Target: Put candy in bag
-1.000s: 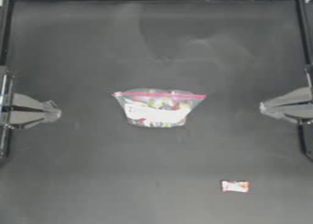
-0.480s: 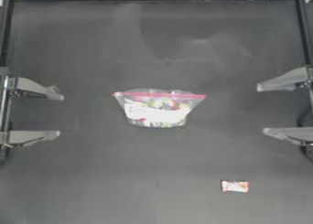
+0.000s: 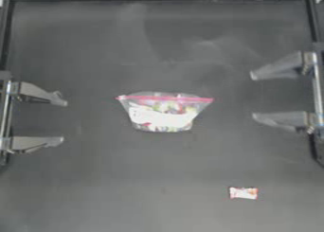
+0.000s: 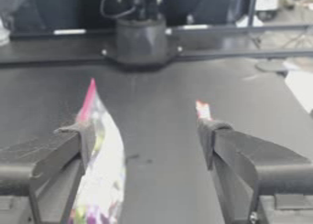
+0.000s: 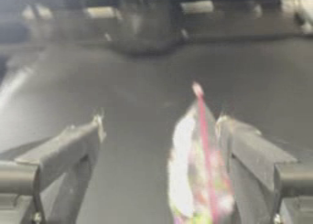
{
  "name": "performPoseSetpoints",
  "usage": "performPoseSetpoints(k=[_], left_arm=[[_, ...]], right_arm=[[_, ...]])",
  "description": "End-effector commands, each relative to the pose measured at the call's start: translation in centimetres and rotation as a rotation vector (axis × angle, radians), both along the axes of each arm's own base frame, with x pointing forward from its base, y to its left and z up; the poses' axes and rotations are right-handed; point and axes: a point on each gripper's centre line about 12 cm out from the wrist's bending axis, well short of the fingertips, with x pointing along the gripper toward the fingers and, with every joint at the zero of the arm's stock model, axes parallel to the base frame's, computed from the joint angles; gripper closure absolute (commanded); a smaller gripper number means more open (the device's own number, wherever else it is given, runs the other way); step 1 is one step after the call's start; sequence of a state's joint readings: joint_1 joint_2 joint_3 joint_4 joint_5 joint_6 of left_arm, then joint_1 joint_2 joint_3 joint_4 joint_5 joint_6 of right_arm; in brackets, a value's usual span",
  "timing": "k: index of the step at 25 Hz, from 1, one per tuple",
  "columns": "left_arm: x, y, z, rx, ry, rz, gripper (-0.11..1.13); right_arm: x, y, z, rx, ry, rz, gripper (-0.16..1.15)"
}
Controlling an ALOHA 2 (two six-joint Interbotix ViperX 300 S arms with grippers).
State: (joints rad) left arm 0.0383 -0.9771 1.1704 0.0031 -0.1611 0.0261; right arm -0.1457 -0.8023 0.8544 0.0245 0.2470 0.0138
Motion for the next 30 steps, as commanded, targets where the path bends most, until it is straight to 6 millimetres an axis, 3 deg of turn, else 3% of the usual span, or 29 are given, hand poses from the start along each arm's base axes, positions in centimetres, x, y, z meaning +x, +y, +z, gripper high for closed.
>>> performPoseSetpoints(k=[1, 10, 30], left_arm=[[0.2, 0.2, 0.2, -0.002, 0.0, 0.008, 0.05], [0.2, 0.2, -0.4, -0.011, 0.013, 0.012, 0.05], [0.0, 0.6, -1.2, -0.018, 0.033, 0.031, 0.05]], right_arm=[[2.3, -0.8, 1.6, -0.01, 0.085, -0.013, -0.03], [8.1, -2.5, 3.2, -0.079, 0.328, -0.023, -0.03], [17.9, -3.6, 0.7, -0.109, 0.584, 0.083, -0.03]])
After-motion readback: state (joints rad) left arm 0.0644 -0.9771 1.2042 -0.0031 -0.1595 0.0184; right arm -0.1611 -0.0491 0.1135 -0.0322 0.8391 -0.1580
